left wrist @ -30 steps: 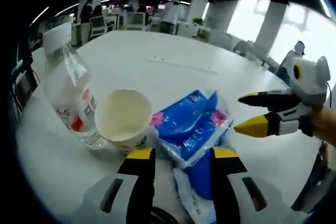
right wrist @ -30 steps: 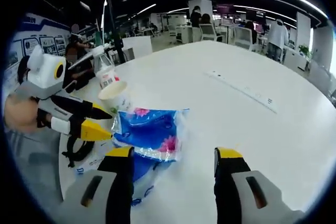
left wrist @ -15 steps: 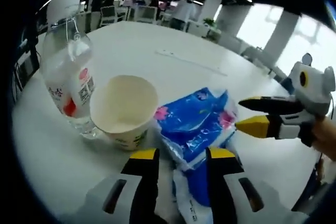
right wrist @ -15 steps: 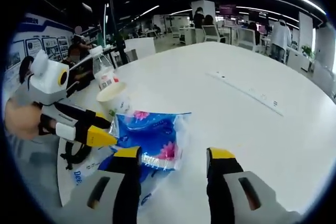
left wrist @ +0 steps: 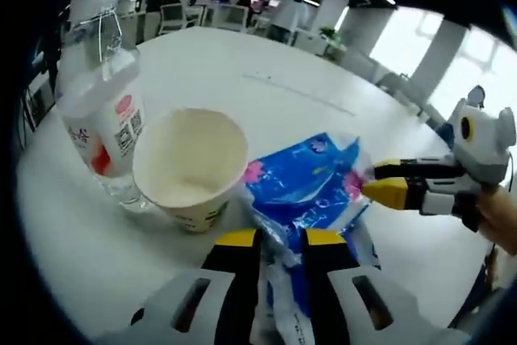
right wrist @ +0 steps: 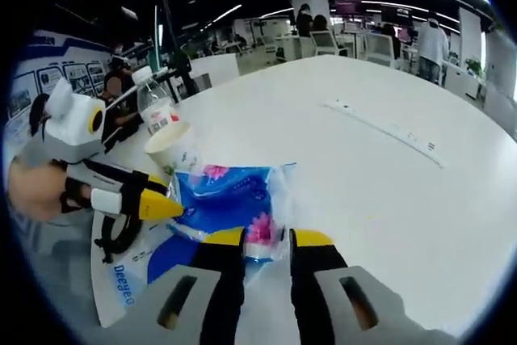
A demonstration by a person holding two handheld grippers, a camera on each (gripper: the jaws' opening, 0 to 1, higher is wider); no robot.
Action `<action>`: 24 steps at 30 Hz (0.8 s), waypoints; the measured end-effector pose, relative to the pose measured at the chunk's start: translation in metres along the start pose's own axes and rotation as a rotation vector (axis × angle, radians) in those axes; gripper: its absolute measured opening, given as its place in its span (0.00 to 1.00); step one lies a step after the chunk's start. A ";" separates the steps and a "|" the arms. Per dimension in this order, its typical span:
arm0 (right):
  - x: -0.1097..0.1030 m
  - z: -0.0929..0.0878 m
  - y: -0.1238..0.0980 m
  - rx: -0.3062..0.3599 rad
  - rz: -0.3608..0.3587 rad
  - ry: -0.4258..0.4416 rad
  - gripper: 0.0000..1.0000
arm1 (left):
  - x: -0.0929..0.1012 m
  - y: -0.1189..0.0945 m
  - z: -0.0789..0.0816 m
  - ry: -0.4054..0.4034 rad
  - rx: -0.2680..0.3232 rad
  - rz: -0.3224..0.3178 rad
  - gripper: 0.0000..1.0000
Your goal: Arrange the tabletop items into an orderly group along one side of the table until the central work area is clear of visible clutter.
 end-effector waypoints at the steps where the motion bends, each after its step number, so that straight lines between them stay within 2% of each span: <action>1: -0.001 -0.001 0.000 0.002 -0.001 -0.008 0.11 | 0.000 0.000 -0.001 -0.001 -0.002 0.003 0.12; 3: -0.001 -0.002 -0.002 0.004 -0.002 -0.004 0.03 | -0.003 0.000 -0.002 0.019 0.003 0.019 0.07; 7: -0.001 -0.004 -0.004 0.011 -0.008 0.003 0.00 | -0.003 0.000 -0.002 0.000 0.001 0.020 0.03; 10: -0.002 -0.003 -0.007 0.021 -0.013 0.007 0.00 | -0.002 -0.001 0.002 -0.003 0.013 0.024 0.00; 16: -0.004 -0.004 -0.010 0.032 -0.018 0.024 0.00 | -0.004 -0.002 0.008 0.006 0.018 0.021 0.00; 24: -0.005 -0.005 -0.020 0.041 -0.030 0.034 0.00 | 0.003 -0.006 0.010 0.040 0.026 -0.001 0.00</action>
Point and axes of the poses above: the point that each gripper's makers call its tool centre point, and the gripper's own axes: y roughly forward along the fingers, x roughly to its right, z roughly out of its top, the point moved 1 cm from there along -y, roughly backward along the fingers, and after that the axes turned 13 degrees about z, right-handed, at the moved point
